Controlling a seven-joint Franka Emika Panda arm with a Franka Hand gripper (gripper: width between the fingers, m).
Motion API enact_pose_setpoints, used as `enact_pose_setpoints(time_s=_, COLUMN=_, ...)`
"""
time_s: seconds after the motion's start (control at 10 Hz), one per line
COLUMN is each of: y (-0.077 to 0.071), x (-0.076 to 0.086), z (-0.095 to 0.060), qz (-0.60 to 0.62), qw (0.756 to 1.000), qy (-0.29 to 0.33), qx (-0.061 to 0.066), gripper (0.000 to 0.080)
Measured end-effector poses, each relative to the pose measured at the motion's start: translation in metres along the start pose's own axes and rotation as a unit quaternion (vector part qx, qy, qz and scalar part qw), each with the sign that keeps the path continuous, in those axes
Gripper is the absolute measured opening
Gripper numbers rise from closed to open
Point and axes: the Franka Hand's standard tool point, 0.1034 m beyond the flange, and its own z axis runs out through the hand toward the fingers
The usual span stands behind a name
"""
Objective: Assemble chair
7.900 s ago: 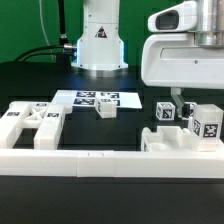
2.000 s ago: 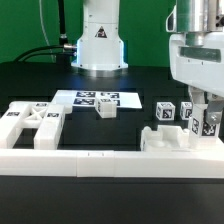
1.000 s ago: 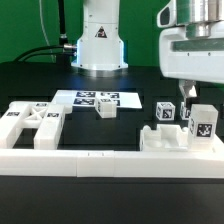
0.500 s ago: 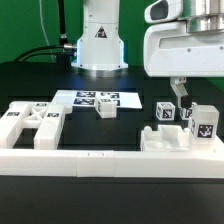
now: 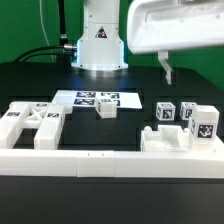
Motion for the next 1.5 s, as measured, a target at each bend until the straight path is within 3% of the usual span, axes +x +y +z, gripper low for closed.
enact_pose_setpoints(time_s=0.5, y=0.007, x=-0.007, z=0.011, qz=-0.025, qw=1.000, qy=0.006, qx=-0.005, gripper=0.0649)
enact_pose_setpoints(time_s=0.7, y=0.038, x=-0.033, z=0.018, qz=-0.099, qw=0.994, qy=0.036, qx=-0.017, gripper=0.0649)
enact_pose_setpoints(time_s=0.9, y=0.068, x=-0.039, z=0.032, qz=-0.164, qw=0.984, qy=0.054, qx=-0.038, gripper=0.0649)
enact_pose_setpoints(time_s=1.3, y=0.069, x=-0.040, z=0.033, qz=-0.173, qw=0.983, qy=0.055, qx=-0.039, gripper=0.0649)
enact_pose_setpoints(time_s=1.5, y=0.103, x=-0.044, z=0.029, qz=-0.271, qw=0.958, qy=0.076, qx=-0.061, gripper=0.0649)
